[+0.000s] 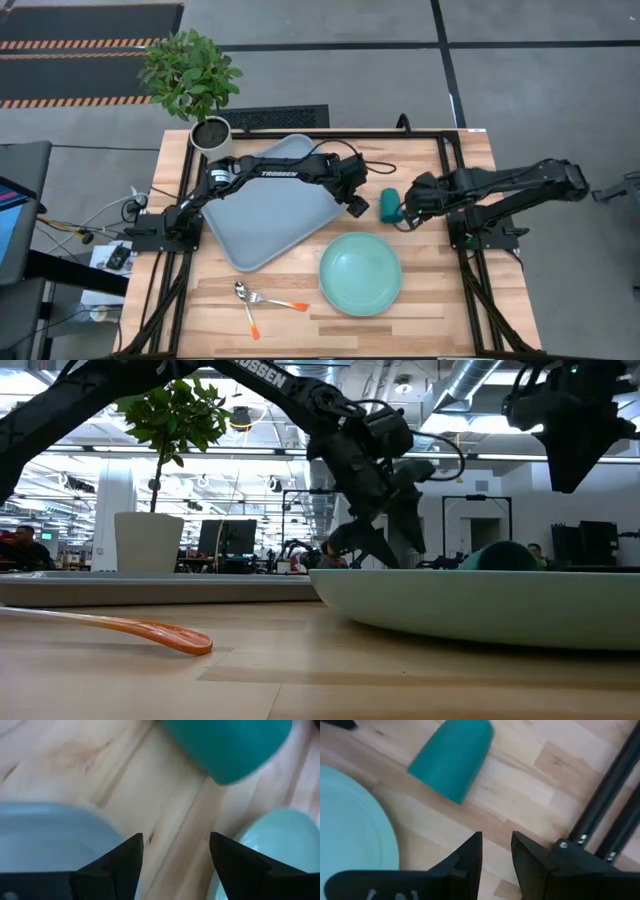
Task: Pick and place plate/cup/fork/spoon on tray
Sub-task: Put the green cup on the gray serving tray
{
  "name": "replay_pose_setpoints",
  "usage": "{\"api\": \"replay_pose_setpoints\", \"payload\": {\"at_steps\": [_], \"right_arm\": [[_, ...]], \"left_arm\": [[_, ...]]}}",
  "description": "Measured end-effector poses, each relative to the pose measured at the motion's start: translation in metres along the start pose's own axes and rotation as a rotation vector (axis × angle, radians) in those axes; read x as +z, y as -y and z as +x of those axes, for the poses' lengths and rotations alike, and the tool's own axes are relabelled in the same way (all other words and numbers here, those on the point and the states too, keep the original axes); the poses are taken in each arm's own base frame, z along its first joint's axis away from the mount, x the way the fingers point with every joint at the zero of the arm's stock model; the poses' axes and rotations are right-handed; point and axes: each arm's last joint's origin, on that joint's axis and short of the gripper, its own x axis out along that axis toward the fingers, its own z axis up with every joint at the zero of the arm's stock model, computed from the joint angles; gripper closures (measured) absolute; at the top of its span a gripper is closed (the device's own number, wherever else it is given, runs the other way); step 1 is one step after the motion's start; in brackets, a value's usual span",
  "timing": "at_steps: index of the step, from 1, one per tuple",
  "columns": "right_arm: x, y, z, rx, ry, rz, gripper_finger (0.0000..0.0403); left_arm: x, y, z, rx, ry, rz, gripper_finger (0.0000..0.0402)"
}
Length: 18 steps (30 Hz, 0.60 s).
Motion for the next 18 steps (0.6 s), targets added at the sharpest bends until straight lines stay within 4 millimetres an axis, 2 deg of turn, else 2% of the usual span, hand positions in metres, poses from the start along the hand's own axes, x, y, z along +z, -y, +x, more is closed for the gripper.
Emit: {"api": "replay_pose_setpoints", "payload": {"at_steps": [7, 10, 14, 18], "right_arm": [[-0.010, -0.012, 0.043, 0.084, 0.030, 0.076, 0.0275], [-0.007, -0.015, 0.056, 0.117, 0.079, 0.115, 0.0275], [-0.003, -0.007, 0.063, 0.063, 0.089, 0.162, 0.0275], [-0.003, 0.007, 0.059, -0.012, 0.117, 0.226, 0.0275]], "left_arm": [[-0.004, 0.013, -0.016, 0.066, 0.025, 0.072, 0.0189], [-0.004, 0.015, -0.017, 0.128, 0.059, 0.123, 0.0189], [-0.004, 0.014, -0.016, 0.168, 0.070, 0.156, 0.0190], [-0.004, 0.013, -0.017, 0.195, 0.080, 0.158, 0.0190]]}}
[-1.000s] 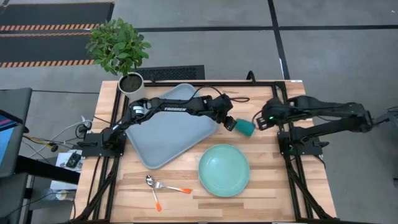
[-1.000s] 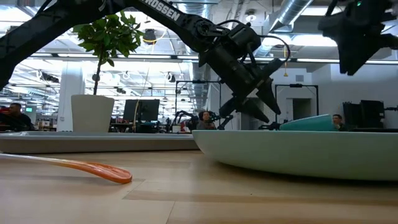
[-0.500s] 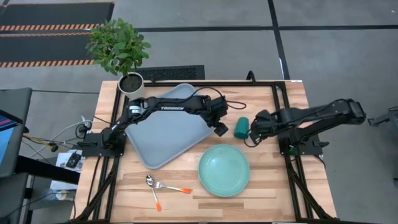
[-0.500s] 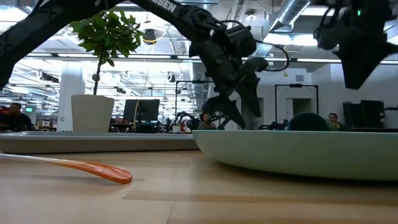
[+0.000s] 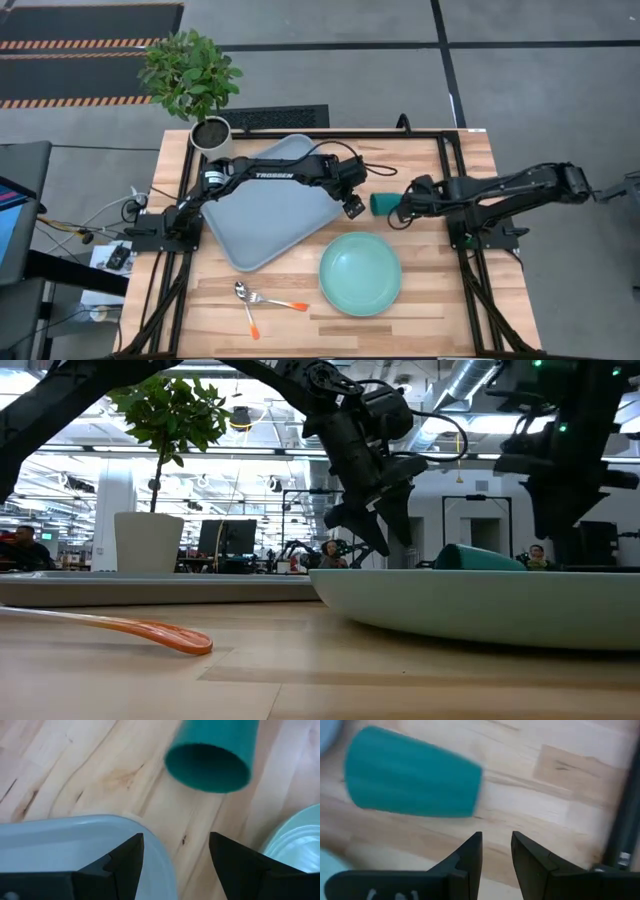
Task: Pick and place plate/cup/fork/spoon on tray
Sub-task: Put the green cup on the gray serving tray
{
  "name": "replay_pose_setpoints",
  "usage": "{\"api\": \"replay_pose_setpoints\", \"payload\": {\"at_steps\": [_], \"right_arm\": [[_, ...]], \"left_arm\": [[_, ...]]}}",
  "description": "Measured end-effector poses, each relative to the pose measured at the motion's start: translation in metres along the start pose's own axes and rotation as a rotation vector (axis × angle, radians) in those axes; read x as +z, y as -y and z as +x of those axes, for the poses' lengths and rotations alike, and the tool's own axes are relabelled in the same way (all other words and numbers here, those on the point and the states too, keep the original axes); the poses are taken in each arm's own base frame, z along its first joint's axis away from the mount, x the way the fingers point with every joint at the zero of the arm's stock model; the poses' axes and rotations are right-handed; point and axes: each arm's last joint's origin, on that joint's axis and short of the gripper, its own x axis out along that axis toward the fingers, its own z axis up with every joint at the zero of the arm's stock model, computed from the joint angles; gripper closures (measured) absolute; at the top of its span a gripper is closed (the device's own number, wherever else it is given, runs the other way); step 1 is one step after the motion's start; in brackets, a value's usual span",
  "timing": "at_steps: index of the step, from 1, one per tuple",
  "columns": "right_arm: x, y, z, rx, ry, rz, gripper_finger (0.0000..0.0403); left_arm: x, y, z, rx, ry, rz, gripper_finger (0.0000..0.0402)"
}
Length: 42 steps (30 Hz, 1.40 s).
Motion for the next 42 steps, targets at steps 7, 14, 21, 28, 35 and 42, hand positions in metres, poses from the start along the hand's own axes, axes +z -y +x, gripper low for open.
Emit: {"api": "replay_pose_setpoints", "payload": {"at_steps": [7, 14, 21, 28, 35, 42], "right_arm": [[0.002, 0.001, 0.027, 0.028, -0.044, 0.044, 0.0275], [0.012, -0.008, 0.043, 0.053, 0.020, 0.076, 0.0275], [0.026, -0.024, 0.059, 0.129, 0.064, 0.054, 0.0275], [0.029, -0.029, 0.062, 0.157, 0.070, 0.070, 0.0275], [0.028, -0.028, 0.049, 0.220, 0.099, 0.070, 0.0275], [0.046, -0.025, 0.059, 0.206, 0.160, 0.104, 0.0275]], "left_arm": [[0.000, 0.000, 0.000, -0.004, 0.004, -0.004, 0.0190], [-0.002, 0.000, 0.001, 0.003, -0.017, -0.001, 0.0190], [-0.003, -0.001, 0.001, 0.006, -0.025, 0.005, 0.0190], [-0.006, -0.011, -0.007, 0.143, -0.068, 0.114, 0.0190], [0.018, -0.022, -0.032, 0.113, 0.104, 0.202, 0.0190], [0.020, -0.033, -0.036, 0.007, 0.081, 0.182, 0.0190]]}}
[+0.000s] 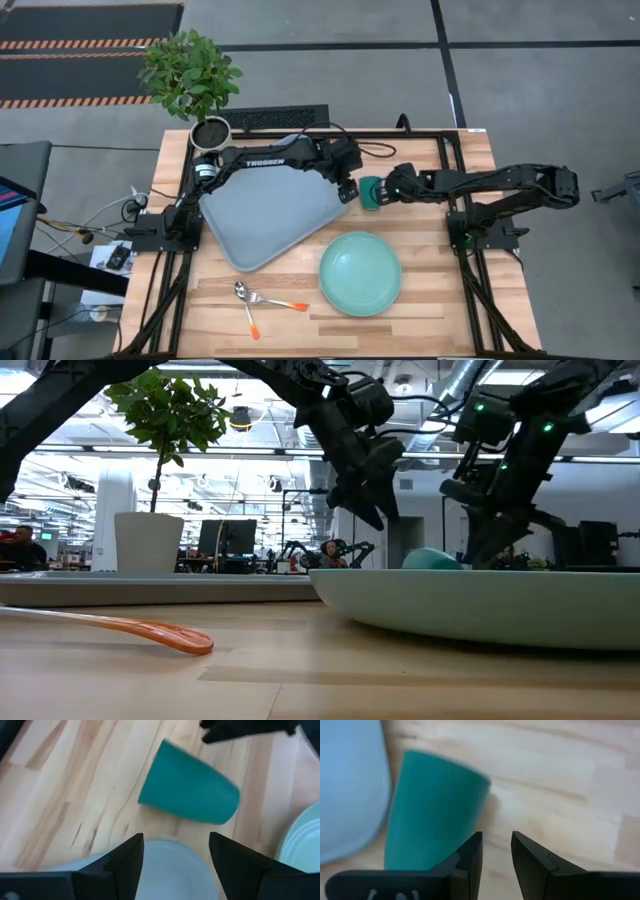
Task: Pick and place plate/cup/fork/spoon on tray
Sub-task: Put the green cup on the gray serving tray
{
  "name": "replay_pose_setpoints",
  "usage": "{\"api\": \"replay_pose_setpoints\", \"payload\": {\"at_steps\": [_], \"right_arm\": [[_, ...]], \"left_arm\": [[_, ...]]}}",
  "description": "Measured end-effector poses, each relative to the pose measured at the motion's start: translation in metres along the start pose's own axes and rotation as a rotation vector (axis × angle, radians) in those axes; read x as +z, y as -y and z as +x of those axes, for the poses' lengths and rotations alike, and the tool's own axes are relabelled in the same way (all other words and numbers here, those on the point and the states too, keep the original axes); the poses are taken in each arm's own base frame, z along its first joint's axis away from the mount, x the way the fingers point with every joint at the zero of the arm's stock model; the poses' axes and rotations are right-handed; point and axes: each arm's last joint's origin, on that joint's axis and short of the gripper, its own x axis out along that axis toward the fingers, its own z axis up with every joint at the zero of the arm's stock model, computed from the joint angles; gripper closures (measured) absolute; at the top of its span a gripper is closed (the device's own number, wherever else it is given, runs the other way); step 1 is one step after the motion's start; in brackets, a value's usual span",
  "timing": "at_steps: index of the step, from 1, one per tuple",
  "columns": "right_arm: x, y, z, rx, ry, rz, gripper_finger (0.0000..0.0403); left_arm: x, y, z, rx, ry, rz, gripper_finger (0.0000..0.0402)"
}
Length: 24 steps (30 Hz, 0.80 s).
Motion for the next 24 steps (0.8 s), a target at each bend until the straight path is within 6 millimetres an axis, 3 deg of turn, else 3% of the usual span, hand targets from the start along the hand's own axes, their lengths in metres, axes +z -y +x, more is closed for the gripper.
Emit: {"api": "replay_pose_setpoints", "payload": {"at_steps": [14, 18, 24], "right_arm": [[0.036, -0.007, 0.039, 0.178, 0.029, -0.024, 0.0275], [0.041, -0.008, 0.030, 0.197, 0.053, -0.017, 0.0275], [0.049, -0.005, 0.000, 0.267, 0.126, 0.008, 0.0275]], "left_arm": [[-0.007, -0.005, -0.001, 0.019, -0.070, 0.059, 0.0190], [-0.005, -0.011, -0.001, 0.021, -0.062, 0.041, 0.0190], [-0.015, -0.015, 0.012, 0.037, -0.063, 0.062, 0.0190]]}}
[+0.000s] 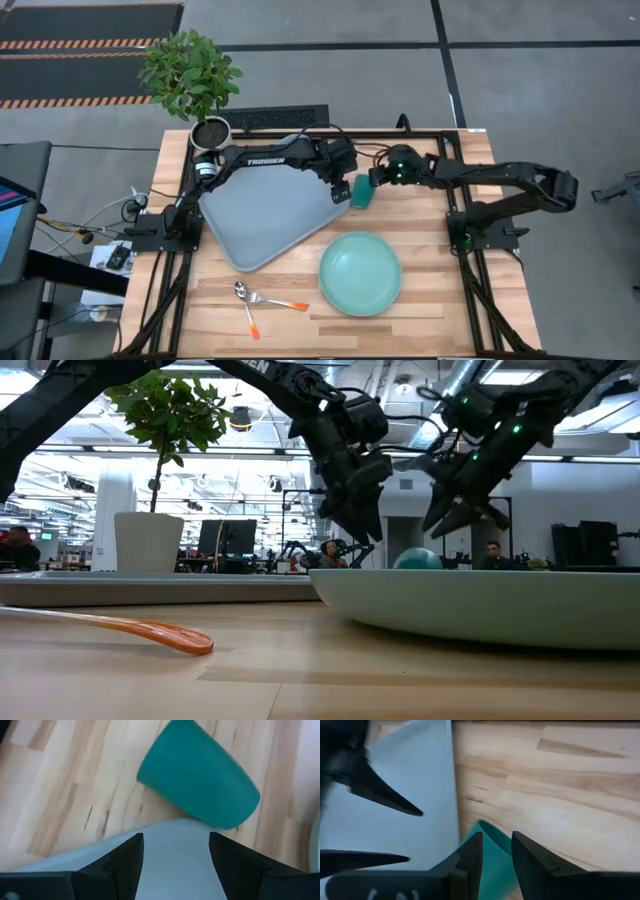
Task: Pick and place plate/cup/fork/spoon on tray
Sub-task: Put the green cup on the gray serving tray
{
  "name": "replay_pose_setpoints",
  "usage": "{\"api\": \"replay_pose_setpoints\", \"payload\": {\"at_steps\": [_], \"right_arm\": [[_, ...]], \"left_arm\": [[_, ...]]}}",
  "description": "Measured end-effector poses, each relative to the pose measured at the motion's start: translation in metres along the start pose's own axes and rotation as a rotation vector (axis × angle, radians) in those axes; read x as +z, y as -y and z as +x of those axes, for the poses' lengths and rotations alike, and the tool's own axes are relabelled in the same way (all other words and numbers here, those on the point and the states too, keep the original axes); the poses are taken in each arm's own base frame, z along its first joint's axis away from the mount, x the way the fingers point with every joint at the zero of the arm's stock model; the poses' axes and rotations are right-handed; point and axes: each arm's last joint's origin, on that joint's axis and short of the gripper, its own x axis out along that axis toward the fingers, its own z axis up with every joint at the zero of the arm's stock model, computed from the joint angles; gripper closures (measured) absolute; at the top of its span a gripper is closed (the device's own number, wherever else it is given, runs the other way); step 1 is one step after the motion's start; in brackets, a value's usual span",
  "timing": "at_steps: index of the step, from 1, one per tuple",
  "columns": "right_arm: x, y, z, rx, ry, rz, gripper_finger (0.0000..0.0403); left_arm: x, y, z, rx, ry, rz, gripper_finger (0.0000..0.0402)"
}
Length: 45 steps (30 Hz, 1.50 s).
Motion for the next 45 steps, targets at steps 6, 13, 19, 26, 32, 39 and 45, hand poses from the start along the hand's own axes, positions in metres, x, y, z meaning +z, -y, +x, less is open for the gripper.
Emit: {"api": "replay_pose_setpoints", "payload": {"at_steps": [6, 13, 19, 26, 32, 39, 45], "right_arm": [[-0.005, 0.015, -0.014, -0.161, -0.034, 0.053, 0.0282], [-0.019, 0.017, -0.009, -0.236, -0.125, 0.033, 0.0287], [-0.024, 0.013, -0.010, -0.219, -0.140, -0.003, 0.0287], [-0.016, 0.014, -0.007, -0.202, -0.105, -0.011, 0.0287], [-0.030, -0.003, -0.023, -0.078, -0.149, -0.075, 0.0287], [-0.076, -0.026, -0.050, 0.000, -0.312, -0.136, 0.0287], [-0.092, -0.015, -0.044, -0.214, -0.326, -0.158, 0.0287]], "left_arm": [[-0.003, -0.004, 0.008, -0.002, 0.033, -0.047, 0.0190], [-0.002, -0.001, 0.008, -0.013, 0.047, -0.031, 0.0190], [-0.001, -0.002, 0.008, -0.030, 0.046, -0.067, 0.0190], [-0.001, 0.006, 0.008, -0.045, 0.047, -0.076, 0.0190], [-0.001, 0.003, 0.008, -0.040, 0.048, -0.079, 0.0190], [-0.001, -0.008, 0.007, -0.025, 0.047, -0.104, 0.0190], [-0.001, -0.008, 0.007, -0.026, 0.054, -0.105, 0.0190]]}}
